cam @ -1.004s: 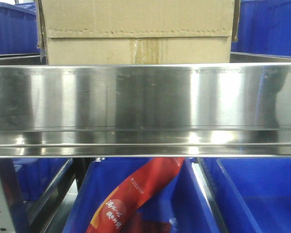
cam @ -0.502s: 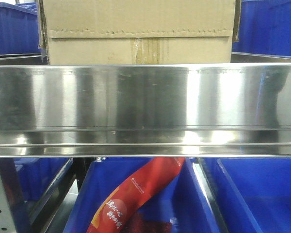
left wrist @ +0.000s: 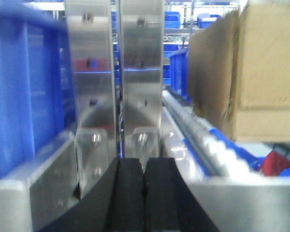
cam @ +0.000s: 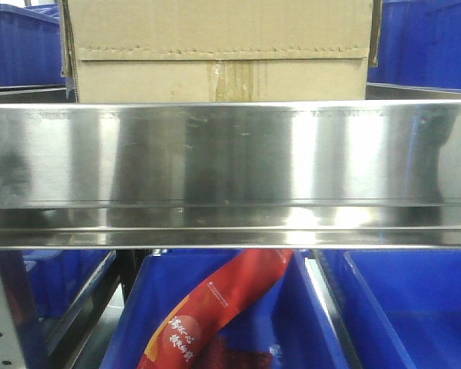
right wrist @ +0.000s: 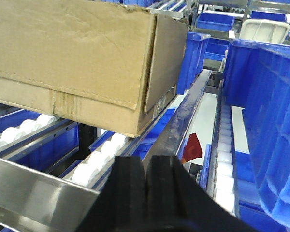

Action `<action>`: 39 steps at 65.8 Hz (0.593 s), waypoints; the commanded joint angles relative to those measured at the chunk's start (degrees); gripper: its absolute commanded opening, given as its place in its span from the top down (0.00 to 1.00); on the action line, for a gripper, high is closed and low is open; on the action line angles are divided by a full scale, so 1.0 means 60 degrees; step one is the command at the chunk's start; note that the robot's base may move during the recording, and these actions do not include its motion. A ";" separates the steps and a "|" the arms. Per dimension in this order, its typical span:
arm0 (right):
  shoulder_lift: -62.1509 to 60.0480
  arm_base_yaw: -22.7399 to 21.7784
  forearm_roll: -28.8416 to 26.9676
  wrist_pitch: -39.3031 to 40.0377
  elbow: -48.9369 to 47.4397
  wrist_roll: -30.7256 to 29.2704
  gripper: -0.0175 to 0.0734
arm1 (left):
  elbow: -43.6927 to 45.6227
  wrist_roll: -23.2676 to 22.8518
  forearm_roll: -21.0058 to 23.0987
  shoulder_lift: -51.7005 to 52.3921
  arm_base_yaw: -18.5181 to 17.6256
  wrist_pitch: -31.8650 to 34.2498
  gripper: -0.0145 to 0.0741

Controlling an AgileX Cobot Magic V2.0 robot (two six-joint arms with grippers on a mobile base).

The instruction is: Stack two boxes on right shelf middle

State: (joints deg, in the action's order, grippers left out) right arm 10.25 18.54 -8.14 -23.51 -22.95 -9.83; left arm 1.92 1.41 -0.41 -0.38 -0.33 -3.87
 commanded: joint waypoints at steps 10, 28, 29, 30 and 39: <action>-0.0034 -0.0009 0.0102 0.0249 0.0009 -0.0047 0.98 | -0.0320 0.0032 0.0069 0.0064 0.0036 0.0499 0.96; -0.0034 -0.0009 0.0102 0.0249 0.0009 -0.0047 0.98 | -0.0320 0.0032 0.0069 0.0064 0.0036 0.0535 0.96; -0.0034 -0.0009 0.0102 0.0249 0.0009 -0.0047 0.98 | -0.0320 0.0032 0.0069 0.0064 0.0036 0.0535 0.96; -0.0034 -0.0009 0.0102 0.0249 0.0009 -0.0047 0.98 | -0.0320 0.0032 0.0069 0.0064 0.0036 0.0535 0.96; -0.0034 -0.0009 0.0102 0.0249 0.0009 -0.0047 0.98 | -0.0320 0.0032 0.0069 0.0064 0.0036 0.0535 0.96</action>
State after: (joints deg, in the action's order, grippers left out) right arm 10.25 18.54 -8.14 -23.40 -22.95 -9.83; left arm -0.11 1.52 0.00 -0.29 -0.22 -1.83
